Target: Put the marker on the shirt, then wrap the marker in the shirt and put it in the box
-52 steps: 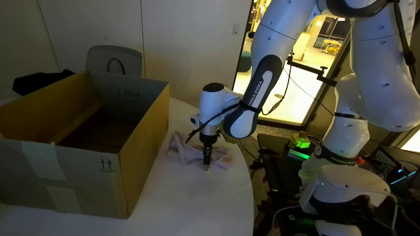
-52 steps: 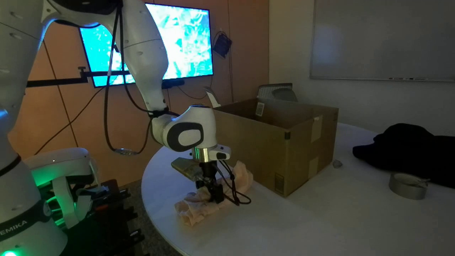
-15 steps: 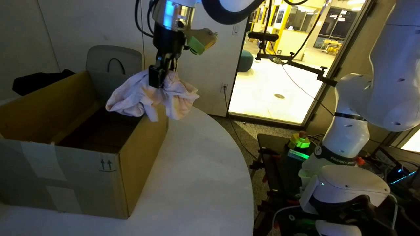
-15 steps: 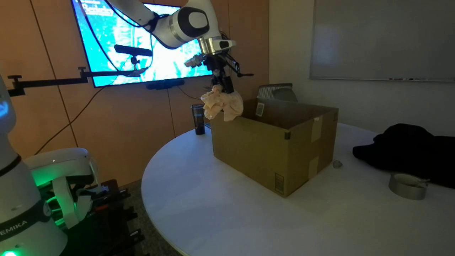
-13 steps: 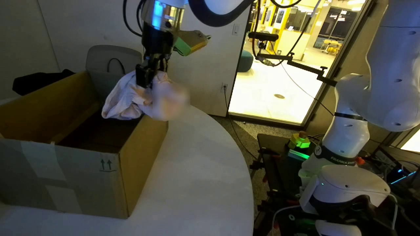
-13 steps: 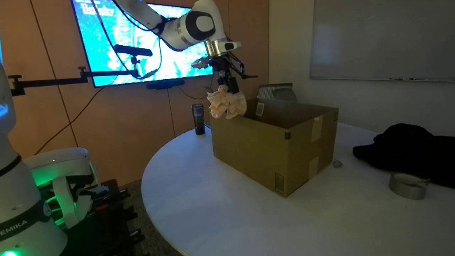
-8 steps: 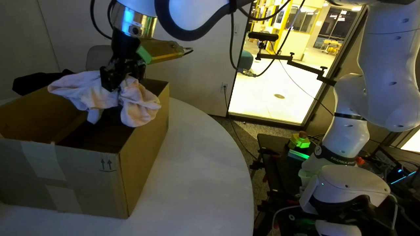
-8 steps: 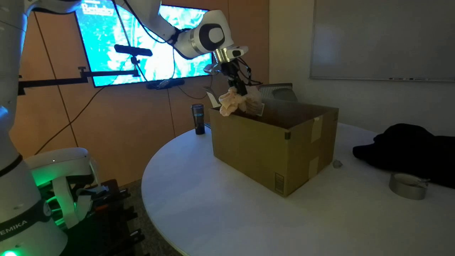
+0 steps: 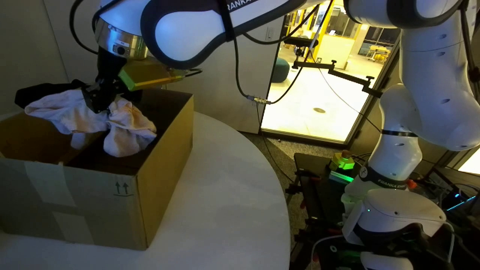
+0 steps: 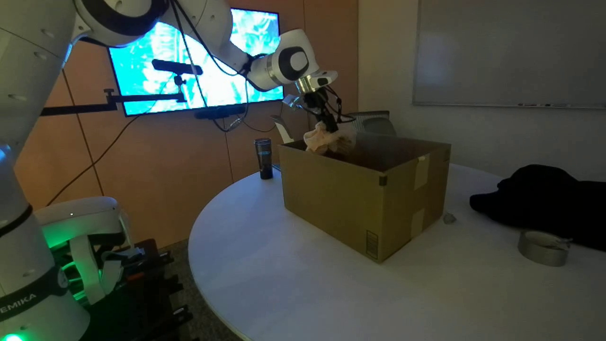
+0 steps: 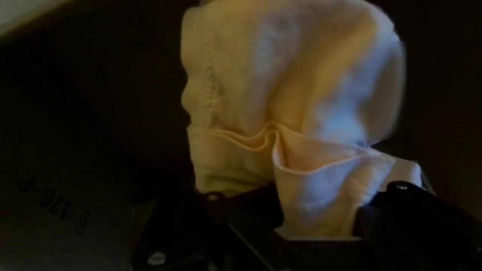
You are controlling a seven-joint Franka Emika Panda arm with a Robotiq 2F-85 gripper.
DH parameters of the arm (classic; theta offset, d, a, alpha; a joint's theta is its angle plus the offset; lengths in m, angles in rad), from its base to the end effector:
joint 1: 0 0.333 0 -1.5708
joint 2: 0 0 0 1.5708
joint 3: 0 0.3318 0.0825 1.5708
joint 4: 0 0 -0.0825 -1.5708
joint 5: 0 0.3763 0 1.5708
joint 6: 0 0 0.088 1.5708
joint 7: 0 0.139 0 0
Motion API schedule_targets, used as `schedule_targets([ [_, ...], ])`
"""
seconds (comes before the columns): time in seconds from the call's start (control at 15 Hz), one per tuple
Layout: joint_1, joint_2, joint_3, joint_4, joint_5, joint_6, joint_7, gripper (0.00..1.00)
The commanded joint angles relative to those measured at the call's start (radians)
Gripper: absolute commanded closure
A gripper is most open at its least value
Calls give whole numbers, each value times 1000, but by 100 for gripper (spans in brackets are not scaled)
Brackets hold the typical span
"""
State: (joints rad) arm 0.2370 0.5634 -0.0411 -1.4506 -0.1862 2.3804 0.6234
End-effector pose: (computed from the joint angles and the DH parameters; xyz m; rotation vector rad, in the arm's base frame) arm 0.7400 0.1468 0.3853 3.0300 -0.4669 0.6267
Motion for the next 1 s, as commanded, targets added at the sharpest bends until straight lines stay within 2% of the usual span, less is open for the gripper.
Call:
schedule_targets([
  [0.0, 13, 49, -25, 87, -4, -37, -3, 60],
  [0.27, -14, 27, -2, 67, 25, -81, -94, 31],
  [0.53, -29, -52, -3, 4, 37, -134, -161, 1],
  [0.93, -42, -342, 32, -249, 45, -275, -232, 0],
])
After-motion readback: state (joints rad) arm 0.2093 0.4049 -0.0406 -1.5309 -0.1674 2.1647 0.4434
